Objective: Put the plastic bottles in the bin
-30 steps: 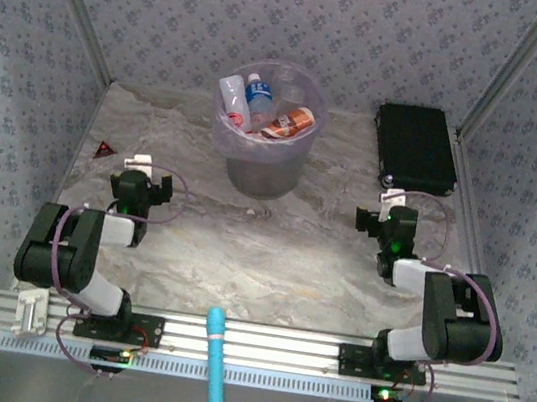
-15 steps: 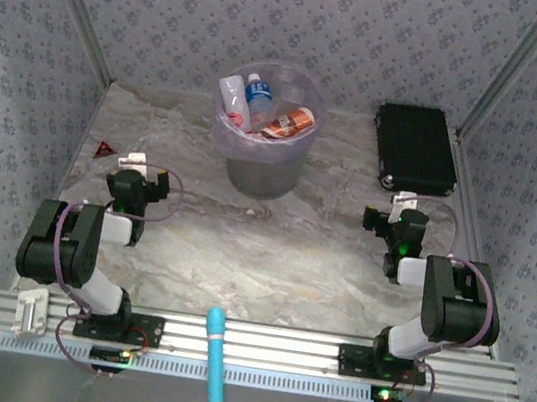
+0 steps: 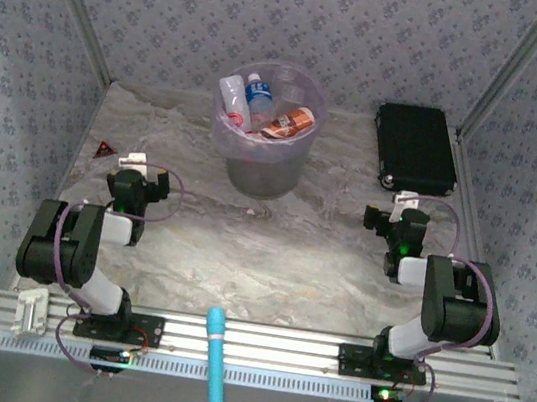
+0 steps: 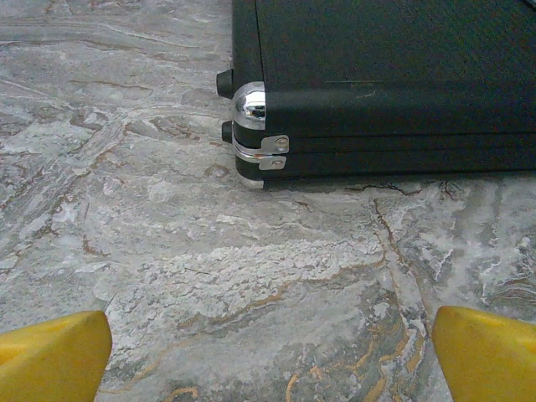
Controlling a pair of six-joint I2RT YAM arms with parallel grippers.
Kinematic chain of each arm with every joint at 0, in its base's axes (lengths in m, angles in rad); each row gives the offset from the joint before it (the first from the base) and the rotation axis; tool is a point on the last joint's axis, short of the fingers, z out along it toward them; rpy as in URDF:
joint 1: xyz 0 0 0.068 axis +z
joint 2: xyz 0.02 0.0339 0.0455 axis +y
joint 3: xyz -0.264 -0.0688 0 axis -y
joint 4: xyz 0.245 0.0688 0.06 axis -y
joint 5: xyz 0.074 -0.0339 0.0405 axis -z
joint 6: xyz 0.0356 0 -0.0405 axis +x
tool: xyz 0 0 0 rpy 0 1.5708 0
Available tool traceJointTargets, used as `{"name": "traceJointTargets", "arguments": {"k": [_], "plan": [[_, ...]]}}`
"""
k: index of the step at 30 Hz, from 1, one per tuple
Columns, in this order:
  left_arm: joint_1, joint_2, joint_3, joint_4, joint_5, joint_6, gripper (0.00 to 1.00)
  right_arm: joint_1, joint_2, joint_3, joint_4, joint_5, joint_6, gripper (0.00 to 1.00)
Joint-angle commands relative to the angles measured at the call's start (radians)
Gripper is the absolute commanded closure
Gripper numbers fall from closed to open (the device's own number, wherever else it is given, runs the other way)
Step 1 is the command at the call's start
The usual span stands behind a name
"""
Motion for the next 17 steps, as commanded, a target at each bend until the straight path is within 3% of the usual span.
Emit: {"name": "traceJointTargets", "arguments": {"k": [1, 17], "plan": [[-0.008, 0.006, 0.02, 0.02, -0.011, -0.001, 0.0, -0.001, 0.0, 0.019, 0.003, -0.005, 0.011, 0.0], [-0.018, 0.007, 0.025, 0.015, -0.024, 0.005, 0.0, -0.001, 0.001, 0.02, 0.002, -0.007, 0.01, 0.0]]}}
